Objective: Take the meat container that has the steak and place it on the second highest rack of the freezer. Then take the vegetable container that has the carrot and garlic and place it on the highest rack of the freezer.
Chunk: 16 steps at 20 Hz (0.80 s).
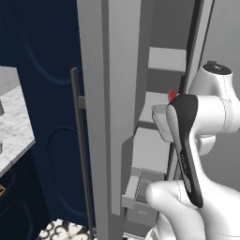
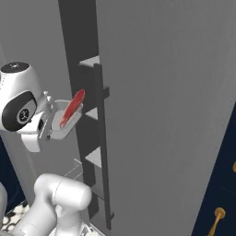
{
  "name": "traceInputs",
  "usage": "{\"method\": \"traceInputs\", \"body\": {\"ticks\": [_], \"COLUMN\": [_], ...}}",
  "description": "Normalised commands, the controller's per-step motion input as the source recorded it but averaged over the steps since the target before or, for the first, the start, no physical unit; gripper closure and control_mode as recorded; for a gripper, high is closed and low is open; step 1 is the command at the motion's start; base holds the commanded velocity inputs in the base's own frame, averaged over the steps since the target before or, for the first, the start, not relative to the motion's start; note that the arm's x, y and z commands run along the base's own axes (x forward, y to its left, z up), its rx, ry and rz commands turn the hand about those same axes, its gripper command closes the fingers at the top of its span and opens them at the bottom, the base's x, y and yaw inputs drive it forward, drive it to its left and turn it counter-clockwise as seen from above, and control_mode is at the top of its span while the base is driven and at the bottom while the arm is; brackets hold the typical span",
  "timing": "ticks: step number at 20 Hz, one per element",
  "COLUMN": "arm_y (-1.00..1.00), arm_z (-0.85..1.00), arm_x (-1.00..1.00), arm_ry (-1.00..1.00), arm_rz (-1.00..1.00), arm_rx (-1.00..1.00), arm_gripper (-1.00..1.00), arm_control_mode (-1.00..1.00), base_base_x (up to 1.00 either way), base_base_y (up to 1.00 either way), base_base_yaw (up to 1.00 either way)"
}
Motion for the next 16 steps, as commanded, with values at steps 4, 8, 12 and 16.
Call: {"method": "traceInputs", "body": {"ticks": [4,8,12,16], "arm_y": [0.0,0.0,-0.05,-0.09], "arm_z": [0.0,0.0,-0.14,-0.27], "arm_x": [0.0,0.0,0.25,0.6], "arm_ry": [0.0,0.0,-0.02,-0.06], "arm_rz": [0.0,0.0,-0.03,-0.08], "arm_rx": [0.0,0.0,0.0,0.0], "arm_gripper": [1.0,1.0,1.0,1.0], "arm_control_mode": [1.0,1.0,-1.0,-1.0], "base_base_x": [0.36,0.29,0.0,0.0], "base_base_y": [0.0,0.0,0.0,0.0], "base_base_yaw": [-0.01,0.0,0.0,0.0]}}
